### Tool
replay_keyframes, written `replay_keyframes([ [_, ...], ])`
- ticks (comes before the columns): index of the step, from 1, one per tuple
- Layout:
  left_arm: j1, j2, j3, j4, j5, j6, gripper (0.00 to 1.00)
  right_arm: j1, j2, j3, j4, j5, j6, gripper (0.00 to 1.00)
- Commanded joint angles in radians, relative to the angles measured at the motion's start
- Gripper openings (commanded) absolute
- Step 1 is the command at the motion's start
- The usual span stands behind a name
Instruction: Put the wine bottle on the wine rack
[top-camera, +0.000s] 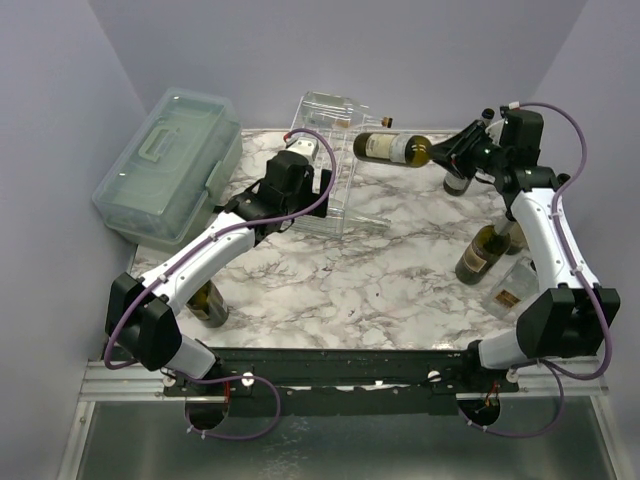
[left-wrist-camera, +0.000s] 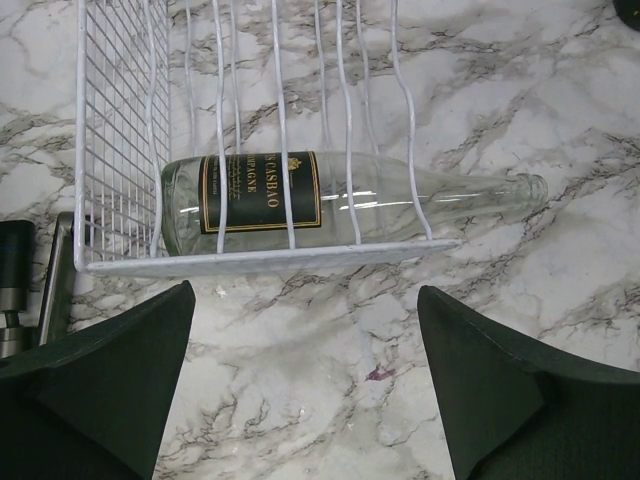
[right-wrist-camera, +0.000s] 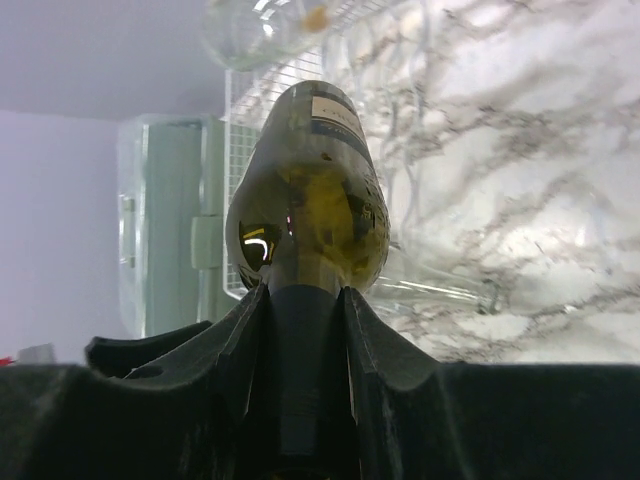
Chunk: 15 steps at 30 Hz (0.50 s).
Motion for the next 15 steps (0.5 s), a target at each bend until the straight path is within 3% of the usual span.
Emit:
replay_keyframes([
  [1,0.005,-0.027,-0.010,0.012,-0.025,0.009,0.95,-0.003,0.038,0.131,0.125,-0.154,0.053,0.01],
  [7,0.005,-0.058,-0.017,0.020,-0.030,0.013,0.96,0.013,0.141,0.186,0.234,-0.273,0.146,0.01],
  [15,0.008,-0.121,-0.032,0.032,-0.077,0.032,0.97,0.103,0.266,0.212,0.403,-0.296,0.268,0.01],
])
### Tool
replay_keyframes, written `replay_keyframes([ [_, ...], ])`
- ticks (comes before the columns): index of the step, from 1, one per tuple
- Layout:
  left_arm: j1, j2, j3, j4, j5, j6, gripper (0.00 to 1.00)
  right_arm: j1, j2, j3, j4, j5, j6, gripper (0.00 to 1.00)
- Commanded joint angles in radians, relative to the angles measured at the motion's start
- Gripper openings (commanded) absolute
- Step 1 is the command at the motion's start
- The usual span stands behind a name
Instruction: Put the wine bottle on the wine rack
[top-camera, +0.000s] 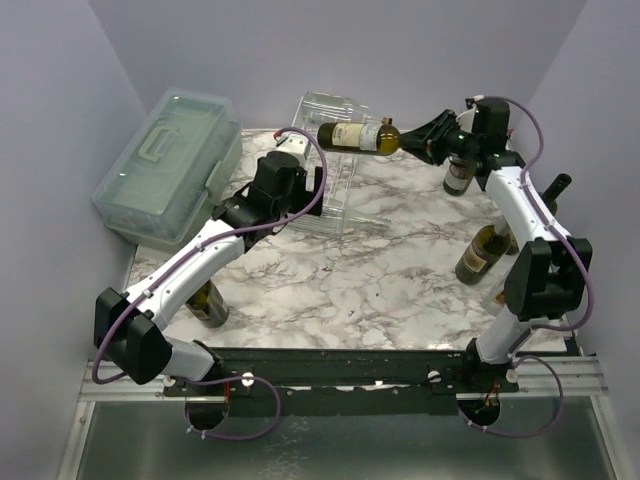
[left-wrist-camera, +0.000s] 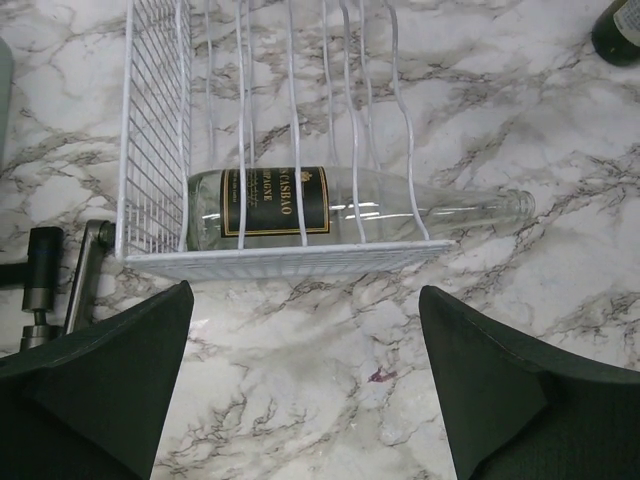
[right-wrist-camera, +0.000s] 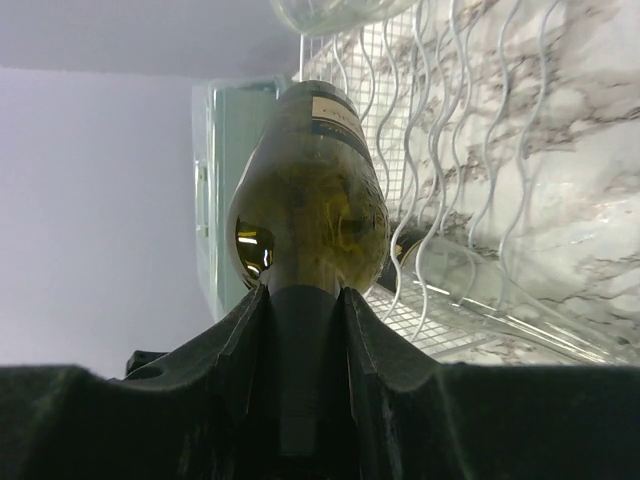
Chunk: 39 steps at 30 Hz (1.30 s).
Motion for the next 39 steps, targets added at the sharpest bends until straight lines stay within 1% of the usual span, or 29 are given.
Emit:
replay_keyframes([
  [1,0.008,-0.062,-0.020,0.030,-0.079,0.034,0.97,0.060,0.045,0.079,0.240,-0.104,0.116,0.01],
  [3,0.008,-0.074,-0.029,0.038,-0.114,0.052,0.97,0.070,0.074,0.085,0.278,-0.099,0.137,0.01],
  [6,0.009,-0.077,-0.033,0.041,-0.138,0.064,0.97,0.075,0.111,0.058,0.410,-0.117,0.228,0.01],
  [10,0.009,-0.082,-0.037,0.047,-0.126,0.064,0.97,0.084,0.158,0.069,0.463,-0.117,0.266,0.01],
  [27,0.014,-0.090,-0.039,0.051,-0.115,0.060,0.97,0.111,0.315,0.181,0.421,-0.069,0.231,0.01],
  [39,0.027,-0.102,-0.039,0.053,-0.099,0.049,0.97,0.116,0.409,0.194,0.464,-0.075,0.234,0.01],
])
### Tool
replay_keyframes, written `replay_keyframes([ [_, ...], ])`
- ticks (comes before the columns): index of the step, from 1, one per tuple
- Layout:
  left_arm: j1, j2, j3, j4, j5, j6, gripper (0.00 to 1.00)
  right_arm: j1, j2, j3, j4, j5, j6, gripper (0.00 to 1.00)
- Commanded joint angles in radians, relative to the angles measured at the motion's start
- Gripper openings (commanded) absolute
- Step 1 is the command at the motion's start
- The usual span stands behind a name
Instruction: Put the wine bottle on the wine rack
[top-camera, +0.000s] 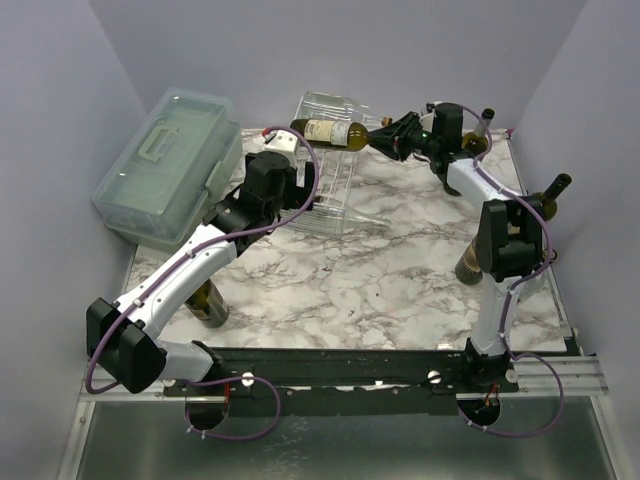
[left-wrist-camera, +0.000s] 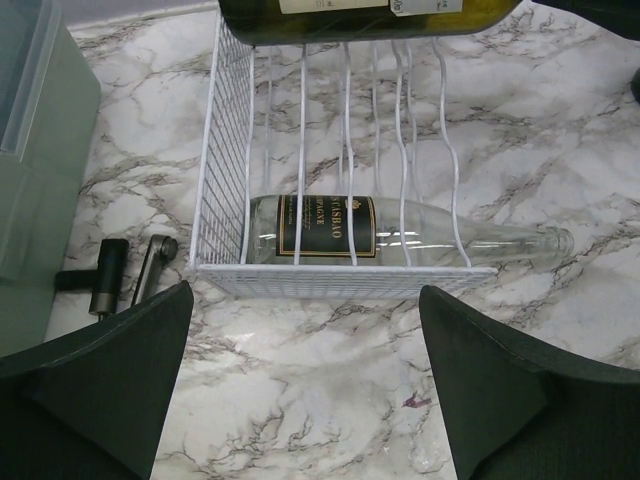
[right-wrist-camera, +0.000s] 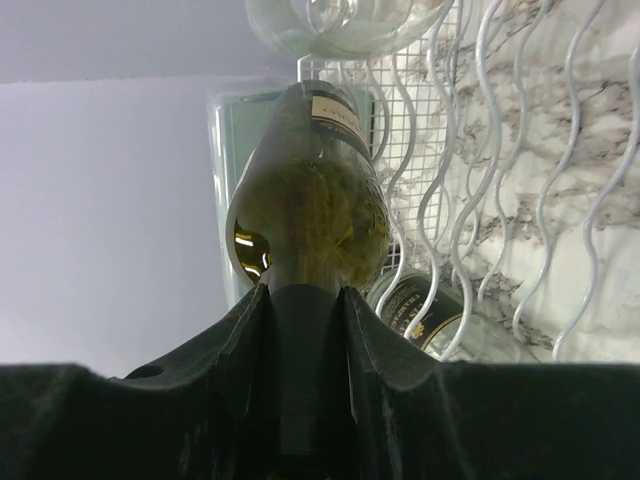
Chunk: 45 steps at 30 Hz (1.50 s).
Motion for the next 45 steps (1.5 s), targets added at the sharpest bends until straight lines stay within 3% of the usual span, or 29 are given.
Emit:
replay_keyframes([
  [1,0.015,-0.032,-0.011,0.016,0.002,-0.003,0.97,0.002,0.032,0.060,0.125,-0.037,0.018,0.01],
  [7,0.017,-0.033,-0.013,0.016,0.018,-0.013,0.96,0.002,0.047,0.024,0.143,-0.043,0.006,0.03],
  [10,0.018,-0.029,-0.015,0.016,0.017,-0.014,0.96,0.002,0.049,0.003,0.148,-0.039,0.006,0.28],
  [12,0.019,-0.021,-0.011,0.015,0.018,-0.014,0.96,0.002,0.052,-0.001,0.134,-0.024,-0.014,0.40],
  [18,0.019,-0.018,-0.015,0.016,0.024,-0.018,0.96,0.002,0.052,0.010,0.042,0.040,-0.075,0.59],
  [28,0.024,-0.008,-0.014,0.017,0.046,-0.032,0.96,0.002,0.062,0.057,-0.098,0.119,-0.172,0.73],
  [45,0.028,-0.002,-0.011,0.017,0.061,-0.037,0.96,0.002,0.119,0.109,-0.210,0.190,-0.228,0.89],
])
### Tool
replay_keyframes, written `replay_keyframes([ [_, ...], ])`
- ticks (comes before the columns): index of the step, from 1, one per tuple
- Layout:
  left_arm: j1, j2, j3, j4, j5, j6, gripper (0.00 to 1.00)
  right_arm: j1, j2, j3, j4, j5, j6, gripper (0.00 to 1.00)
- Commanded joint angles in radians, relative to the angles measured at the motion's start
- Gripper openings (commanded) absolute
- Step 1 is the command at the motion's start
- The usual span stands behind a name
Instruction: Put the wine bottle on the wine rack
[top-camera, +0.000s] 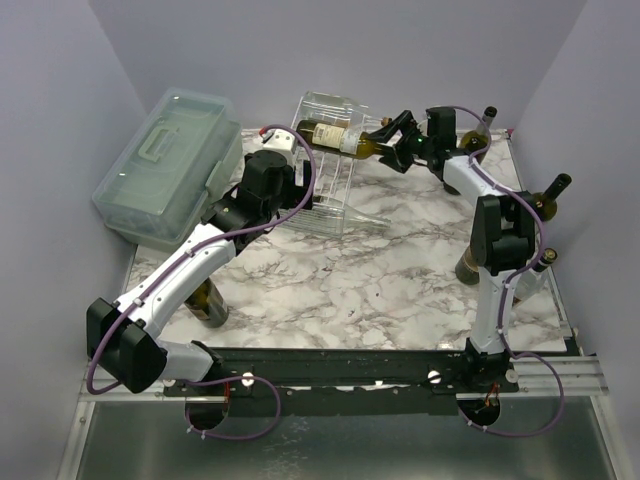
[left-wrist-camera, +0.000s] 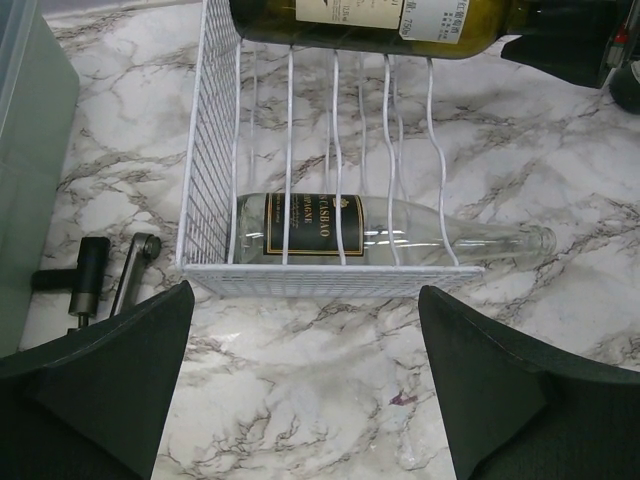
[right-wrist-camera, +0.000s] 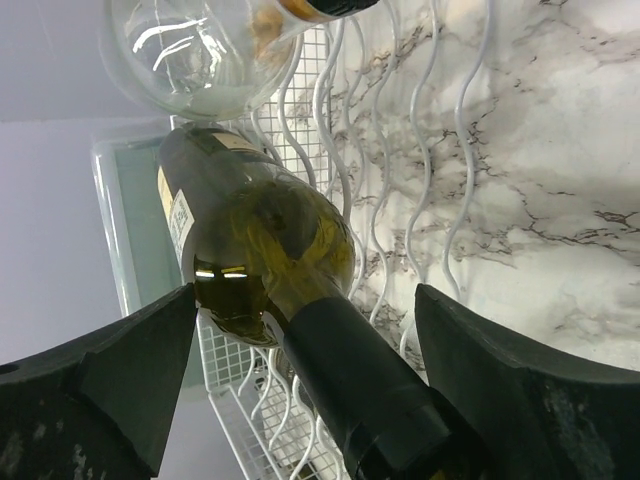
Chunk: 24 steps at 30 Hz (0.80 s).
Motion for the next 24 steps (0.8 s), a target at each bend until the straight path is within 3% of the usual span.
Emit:
replay_keyframes([
  [1,0.007,-0.001,-0.008,0.015,0.012,-0.005,0.96,0.005,0.045,0.043,-0.060,0.050,-0.040,0.89],
  [13,0.007,0.003,-0.008,0.014,0.022,-0.009,0.96,0.008,0.081,0.042,-0.111,0.099,-0.071,0.90],
  [22,0.008,0.008,-0.005,0.014,0.038,-0.018,0.96,0.008,0.061,-0.023,-0.062,0.131,-0.031,0.78],
  [24,0.007,0.009,-0.007,0.014,0.037,-0.019,0.96,0.008,0.049,-0.015,-0.088,0.154,-0.050,0.82],
])
